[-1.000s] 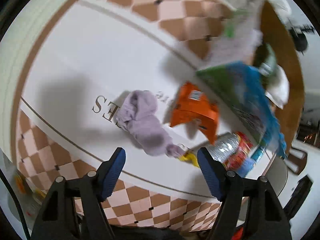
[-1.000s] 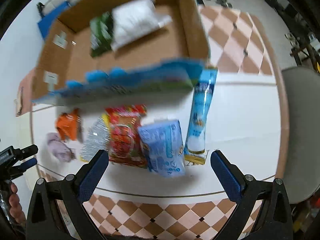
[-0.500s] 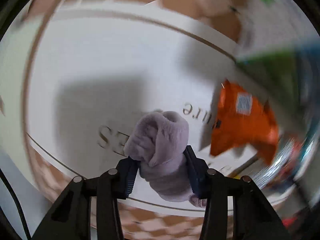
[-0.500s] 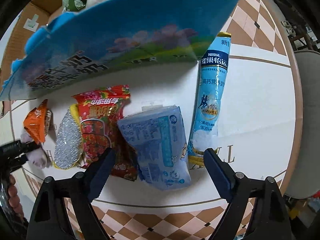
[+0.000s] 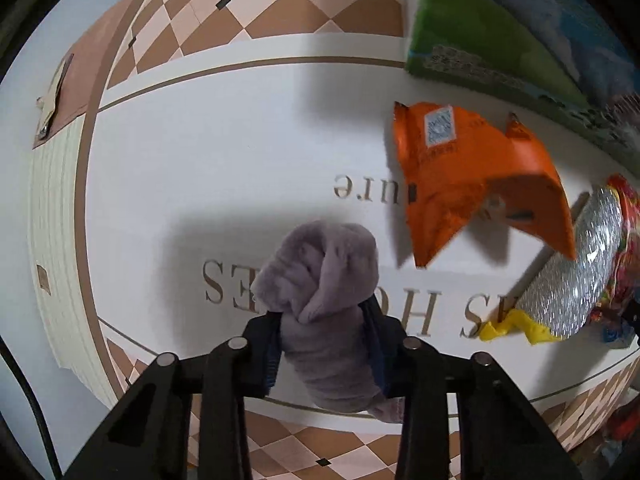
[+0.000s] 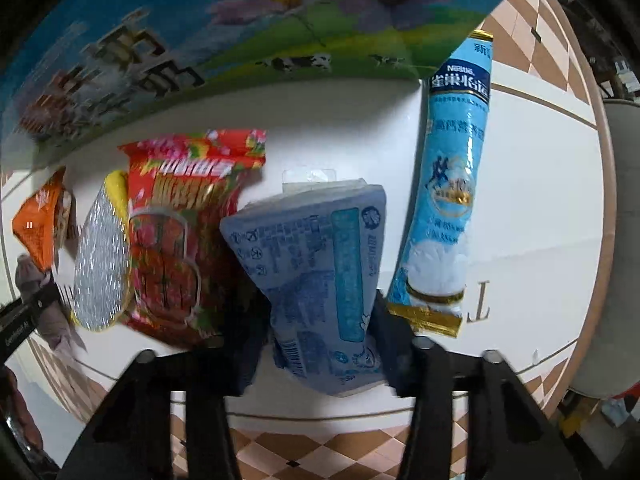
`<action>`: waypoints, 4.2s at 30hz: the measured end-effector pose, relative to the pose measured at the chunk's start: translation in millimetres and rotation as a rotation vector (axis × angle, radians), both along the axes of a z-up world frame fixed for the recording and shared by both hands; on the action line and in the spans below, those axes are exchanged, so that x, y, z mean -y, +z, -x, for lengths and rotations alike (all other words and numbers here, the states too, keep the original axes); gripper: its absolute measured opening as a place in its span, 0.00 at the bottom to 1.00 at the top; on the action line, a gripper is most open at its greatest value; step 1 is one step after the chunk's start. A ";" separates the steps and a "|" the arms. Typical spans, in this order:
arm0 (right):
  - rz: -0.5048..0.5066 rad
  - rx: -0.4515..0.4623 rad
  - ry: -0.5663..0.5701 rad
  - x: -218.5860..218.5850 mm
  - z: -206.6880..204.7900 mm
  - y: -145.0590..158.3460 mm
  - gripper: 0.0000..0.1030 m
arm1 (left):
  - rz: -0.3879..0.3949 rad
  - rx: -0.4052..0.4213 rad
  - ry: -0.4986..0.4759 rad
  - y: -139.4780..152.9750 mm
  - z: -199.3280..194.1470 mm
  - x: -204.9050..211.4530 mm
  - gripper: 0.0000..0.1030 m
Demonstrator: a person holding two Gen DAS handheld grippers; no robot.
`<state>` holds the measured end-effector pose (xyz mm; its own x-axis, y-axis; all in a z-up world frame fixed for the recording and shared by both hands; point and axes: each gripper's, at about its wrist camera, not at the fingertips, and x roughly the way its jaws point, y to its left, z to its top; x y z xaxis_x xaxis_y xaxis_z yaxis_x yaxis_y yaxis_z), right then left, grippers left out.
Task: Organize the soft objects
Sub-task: 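Carry plush and wipes pack into the box and open both tools, then grasp the silver glitter tube with left tool while right tool grasps the red packet, then carry glitter tube and red packet into the box and open both tools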
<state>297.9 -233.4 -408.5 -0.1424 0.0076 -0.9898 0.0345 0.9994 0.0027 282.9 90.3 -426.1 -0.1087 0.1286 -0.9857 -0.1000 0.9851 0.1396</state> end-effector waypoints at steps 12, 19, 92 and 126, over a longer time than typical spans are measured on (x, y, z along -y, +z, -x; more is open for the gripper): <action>-0.151 0.031 -0.031 28.6 93.3 71.2 0.35 | 0.168 0.171 -0.118 118.0 44.2 90.0 0.30; -0.325 0.193 -0.008 17.9 20.2 176.4 0.35 | 0.224 0.307 -0.191 223.1 -78.3 75.7 0.31; -0.201 0.386 -0.036 -14.8 -55.7 188.5 1.00 | 0.023 0.388 -0.217 190.7 -37.9 44.1 0.95; -0.125 0.082 -0.045 -56.8 -20.6 -1.0 0.47 | 0.185 -0.067 0.065 13.4 24.3 28.8 0.35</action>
